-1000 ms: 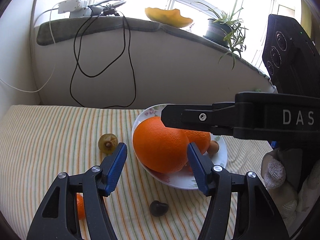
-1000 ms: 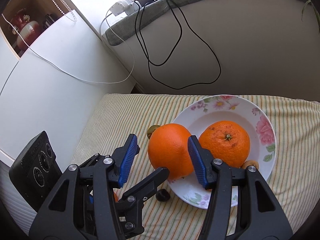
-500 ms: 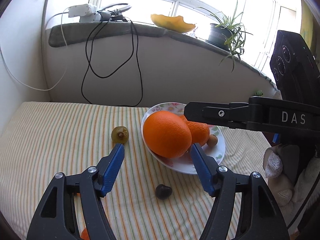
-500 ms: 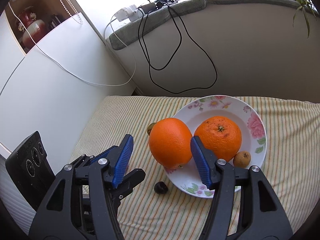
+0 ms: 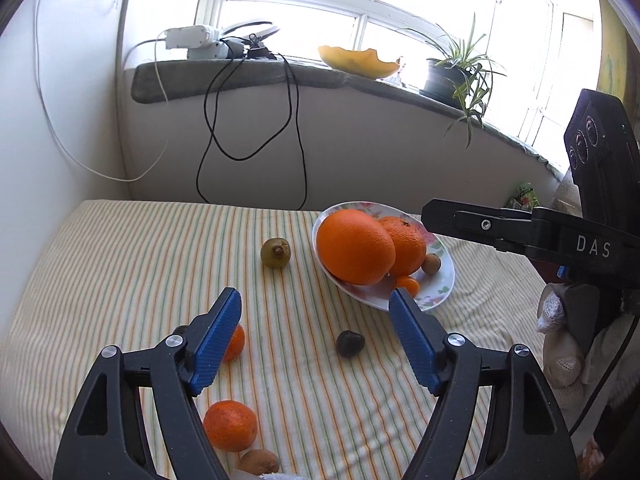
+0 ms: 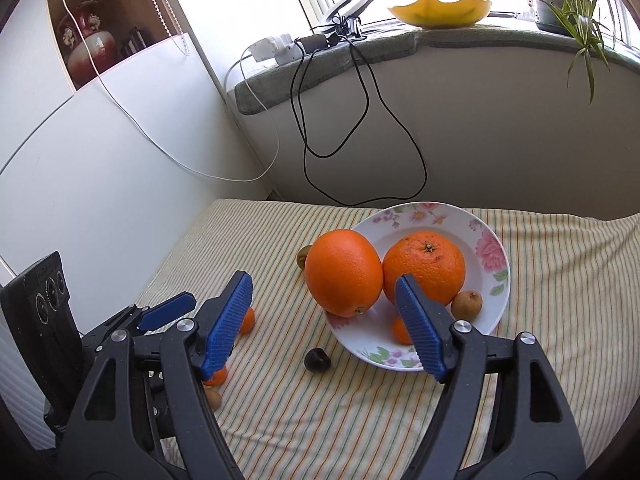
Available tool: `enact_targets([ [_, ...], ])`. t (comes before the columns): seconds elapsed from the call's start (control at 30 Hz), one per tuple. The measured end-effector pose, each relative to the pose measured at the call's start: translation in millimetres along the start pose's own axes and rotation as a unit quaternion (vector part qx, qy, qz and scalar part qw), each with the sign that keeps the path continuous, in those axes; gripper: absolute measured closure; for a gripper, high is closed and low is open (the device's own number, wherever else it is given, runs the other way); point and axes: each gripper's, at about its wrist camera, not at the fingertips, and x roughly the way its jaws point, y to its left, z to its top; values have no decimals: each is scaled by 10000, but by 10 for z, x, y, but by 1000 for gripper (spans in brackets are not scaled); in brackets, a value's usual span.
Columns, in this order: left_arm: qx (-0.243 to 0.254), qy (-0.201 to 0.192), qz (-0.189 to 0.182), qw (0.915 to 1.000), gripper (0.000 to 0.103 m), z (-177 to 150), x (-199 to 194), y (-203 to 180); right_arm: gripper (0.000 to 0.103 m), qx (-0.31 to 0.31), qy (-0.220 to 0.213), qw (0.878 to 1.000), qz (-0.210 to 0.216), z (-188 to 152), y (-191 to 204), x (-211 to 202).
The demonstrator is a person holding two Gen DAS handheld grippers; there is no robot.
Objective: Organize fruits
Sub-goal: 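Open the right gripper to set the orange beside the large orange, then move the right gripper to the dark plum while the left gripper approaches a tangerine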
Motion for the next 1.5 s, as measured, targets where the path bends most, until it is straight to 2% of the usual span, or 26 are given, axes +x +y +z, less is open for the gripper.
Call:
enact_targets([
  [0.37,-231,-10,195,9995,27,-293,-289,307,26,-689,5,9967,-422,-353,246,-85],
  [0.67,-484,310,305,9979,29,-709,-390,535,27,-941,360,9942,-388,-674,345,51],
  [0.8,-658,361,202,9970,34,-795,-386,565,37,-881,518,9941,-362,-755,315,162],
  [0.9,-752,385,110,9964,34,-786,-344,594,40,-859,606,9935,-440,-792,281,235],
  [1.0,-809,431,-4,9958,45,-769,-275,615,49,-761,719,9934,-457,-817,232,316],
  [1.03,-834,451,-28,9955,45,-767,-244,620,52,-738,765,9933,-453,-825,215,346],
  [1.5,-842,609,-118,9945,51,-747,-65,623,61,-939,1101,9875,-628,-750,254,762],
])
